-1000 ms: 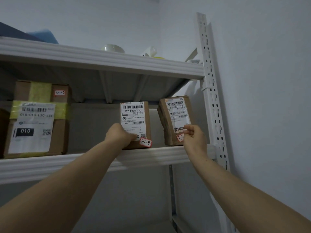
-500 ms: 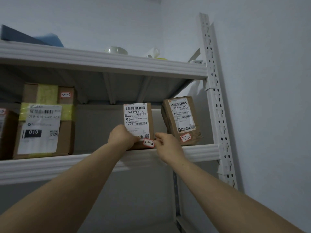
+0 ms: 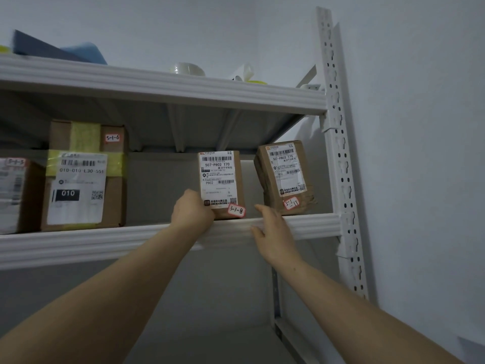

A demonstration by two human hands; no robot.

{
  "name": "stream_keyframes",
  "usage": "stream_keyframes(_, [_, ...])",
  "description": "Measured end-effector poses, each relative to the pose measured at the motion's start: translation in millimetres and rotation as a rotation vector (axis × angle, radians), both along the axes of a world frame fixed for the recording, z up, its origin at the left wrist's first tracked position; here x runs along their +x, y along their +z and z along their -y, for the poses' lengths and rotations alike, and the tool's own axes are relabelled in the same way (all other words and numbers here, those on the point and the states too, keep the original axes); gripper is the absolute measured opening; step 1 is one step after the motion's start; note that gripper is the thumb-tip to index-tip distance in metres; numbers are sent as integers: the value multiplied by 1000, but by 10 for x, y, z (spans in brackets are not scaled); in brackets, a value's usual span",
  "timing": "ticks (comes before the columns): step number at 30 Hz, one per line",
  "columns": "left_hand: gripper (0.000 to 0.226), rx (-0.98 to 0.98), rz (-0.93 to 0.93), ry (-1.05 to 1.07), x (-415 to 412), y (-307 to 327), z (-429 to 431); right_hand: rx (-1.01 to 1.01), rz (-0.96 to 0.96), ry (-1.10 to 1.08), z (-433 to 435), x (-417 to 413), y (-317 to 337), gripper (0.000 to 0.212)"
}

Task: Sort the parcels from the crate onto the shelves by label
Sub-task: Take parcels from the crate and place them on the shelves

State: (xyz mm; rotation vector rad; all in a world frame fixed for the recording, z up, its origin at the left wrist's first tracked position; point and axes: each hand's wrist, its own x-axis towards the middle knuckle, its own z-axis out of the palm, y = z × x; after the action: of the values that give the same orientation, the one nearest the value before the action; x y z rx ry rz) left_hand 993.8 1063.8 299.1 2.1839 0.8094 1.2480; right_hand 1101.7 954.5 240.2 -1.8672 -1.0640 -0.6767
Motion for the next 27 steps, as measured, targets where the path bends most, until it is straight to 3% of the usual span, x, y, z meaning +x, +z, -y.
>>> stream_keyframes(5, [26, 73, 48, -59, -144, -184, 110, -3, -65, -16, 235, -286, -149, 53])
stream_keyframes(9, [45, 130, 88, -186, -309, -380, 208, 2, -158, -79, 436, -604, -279, 50])
stream_keyframes(13, [39, 148, 69, -345, -588, -642, 278, 32, -237, -188, 618, -1030, -421, 44])
stream_keyframes(17, [38, 137, -21, -452, -927, -785, 295, 64, -309, -275, 664, -1490, -569, 41])
stream_keyframes(20, [5, 139, -98, -552, -1135, -796, 320, 63, -328, -310, 706, -1804, -609, 39])
stream_keyframes(27, [25, 212, -320, -838, -1311, -1296, 1021, -7, -415, -539, 1501, -2537, -1128, 35])
